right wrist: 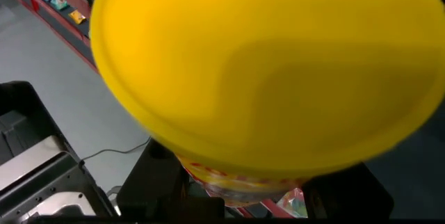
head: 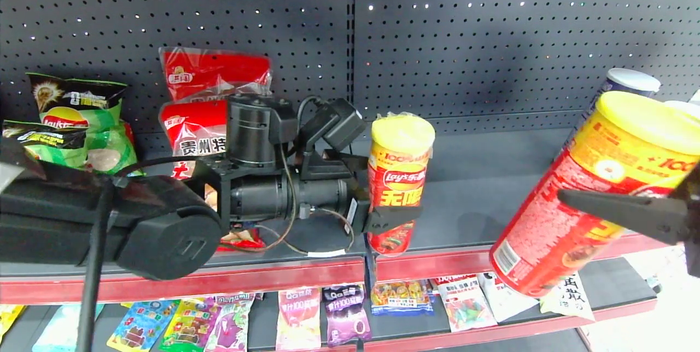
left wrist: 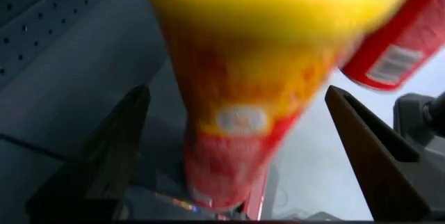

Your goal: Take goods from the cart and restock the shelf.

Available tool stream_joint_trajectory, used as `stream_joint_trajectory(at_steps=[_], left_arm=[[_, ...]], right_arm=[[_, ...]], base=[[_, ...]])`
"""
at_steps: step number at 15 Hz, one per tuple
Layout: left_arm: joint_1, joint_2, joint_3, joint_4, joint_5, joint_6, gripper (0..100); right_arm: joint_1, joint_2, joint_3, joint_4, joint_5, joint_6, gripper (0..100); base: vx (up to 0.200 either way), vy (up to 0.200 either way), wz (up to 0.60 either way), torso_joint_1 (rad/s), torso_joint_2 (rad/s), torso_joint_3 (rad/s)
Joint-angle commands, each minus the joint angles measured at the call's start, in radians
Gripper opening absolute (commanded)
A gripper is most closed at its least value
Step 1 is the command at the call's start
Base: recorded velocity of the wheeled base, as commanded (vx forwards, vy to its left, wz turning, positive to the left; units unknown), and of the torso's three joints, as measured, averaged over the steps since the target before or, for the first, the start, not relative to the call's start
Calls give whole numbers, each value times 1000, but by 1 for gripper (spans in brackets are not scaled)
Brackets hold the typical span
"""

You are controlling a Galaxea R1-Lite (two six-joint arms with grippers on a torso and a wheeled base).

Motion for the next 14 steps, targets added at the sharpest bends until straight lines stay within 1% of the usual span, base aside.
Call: stream_joint_trajectory(at_steps=[1, 2, 3, 4, 6, 7, 8, 9, 11, 13, 14], left_arm=[[14, -79, 83, -1, 13, 3, 100], [17, -95, 103, -1, 25, 3, 100], [18, -133, 151, 1, 51, 3, 100], [23, -156, 186, 1, 54, 3, 100], [37, -185, 237, -1, 55, 6, 100], [60, -211, 267, -1, 52, 6, 100], [69, -222, 278, -1, 51, 6, 100], [78, -260, 317, -1, 52, 3, 100], [78, -302, 352, -1, 54, -3, 100], [93, -331, 392, -1, 55, -9, 100], [109, -361, 422, -1, 55, -9, 100]], right_arm=[[-24, 155, -58, -63, -4, -3, 0], [-25, 178, -63, -84, -6, -3, 0], [-43, 234, -81, -120, -9, -3, 0], [-60, 272, -97, -129, -7, -3, 0], [-66, 333, -135, -132, -3, -3, 0], [-73, 393, -192, -132, -1, -5, 0], [-73, 415, -207, -132, -1, -5, 0], [-70, 461, -238, -133, -3, -19, 0], [-66, 517, -287, -133, -1, -42, 0], [-65, 573, -350, -132, 2, -42, 0], [-53, 631, -419, -132, 0, -40, 0]], base=[[0, 0, 0, 0, 0, 0], [0, 0, 0, 0, 0, 0], [0, 0, 0, 0, 0, 0], [0, 0, 0, 0, 0, 0], [0, 0, 0, 0, 0, 0], [0, 0, 0, 0, 0, 0], [0, 0, 0, 0, 0, 0], [0, 0, 0, 0, 0, 0], [0, 0, 0, 0, 0, 0], [0, 0, 0, 0, 0, 0], [0, 0, 0, 0, 0, 0]])
